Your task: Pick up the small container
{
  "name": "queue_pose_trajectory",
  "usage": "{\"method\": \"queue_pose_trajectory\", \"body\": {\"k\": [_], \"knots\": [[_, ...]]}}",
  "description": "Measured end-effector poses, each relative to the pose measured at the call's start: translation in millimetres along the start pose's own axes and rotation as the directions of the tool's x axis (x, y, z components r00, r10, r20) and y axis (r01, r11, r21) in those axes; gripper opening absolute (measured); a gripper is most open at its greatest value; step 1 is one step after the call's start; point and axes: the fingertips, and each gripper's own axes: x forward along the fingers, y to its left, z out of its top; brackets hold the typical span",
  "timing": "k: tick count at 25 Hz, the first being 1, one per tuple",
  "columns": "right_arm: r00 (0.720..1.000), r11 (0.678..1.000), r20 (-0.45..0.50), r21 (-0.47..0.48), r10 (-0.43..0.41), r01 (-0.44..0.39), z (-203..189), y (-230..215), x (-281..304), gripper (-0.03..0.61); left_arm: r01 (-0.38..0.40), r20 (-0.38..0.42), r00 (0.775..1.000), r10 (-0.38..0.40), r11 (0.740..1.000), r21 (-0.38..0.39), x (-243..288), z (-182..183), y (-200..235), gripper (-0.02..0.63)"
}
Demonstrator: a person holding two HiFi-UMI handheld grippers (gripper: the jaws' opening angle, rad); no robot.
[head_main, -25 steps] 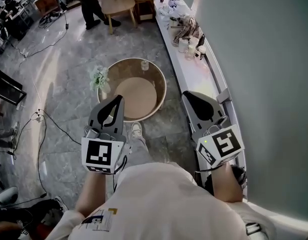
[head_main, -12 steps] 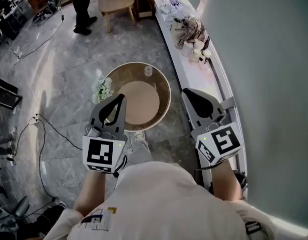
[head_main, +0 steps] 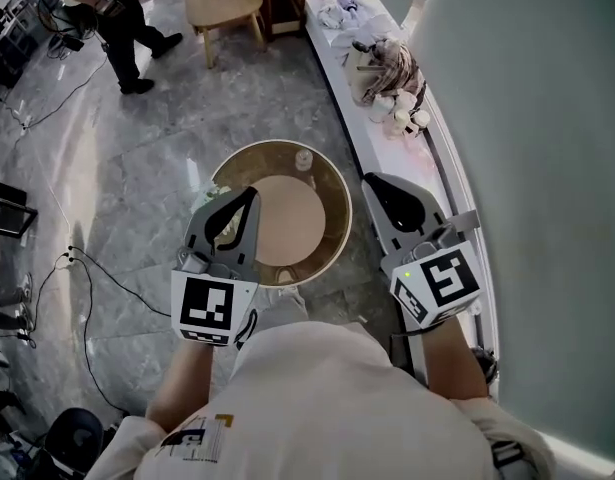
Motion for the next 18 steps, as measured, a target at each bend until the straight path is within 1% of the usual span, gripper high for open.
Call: {"method": "queue_pose_trajectory", "body": {"k": [4,8,13,18], "knots": [[1.0,1.0,-0.008,-0.014,-0.001,0.001,5.2,-6.6,43.9,0.011,0.022,0.007,1.0,-0.022,1.0,-0.007,26.6,-2.1,33.7,0.008],[1.0,1.0,-0.007,-0.014,-0.022,0.022,10.0,-13.5,73.3,0.011,0.037,0.017,0.999,-0.037,0.999,-0.009,46.3,-5.4,57.4,0.008],[0.999,0.999,-0.027,-0.008,-0.046,0.046,5.8,-29.0,92.8,0.011,0.045,0.028,0.999,-0.045,0.998,-0.032,65.7,-9.4,70.7,0.008],[0.999,0.999,-0.033,-0.002,-0.039,0.039,6.0,-47.5,102.0,0.011,0.033,0.027,0.999,-0.032,0.999,-0.039,82.2,-5.2,74.7,0.009]]}}
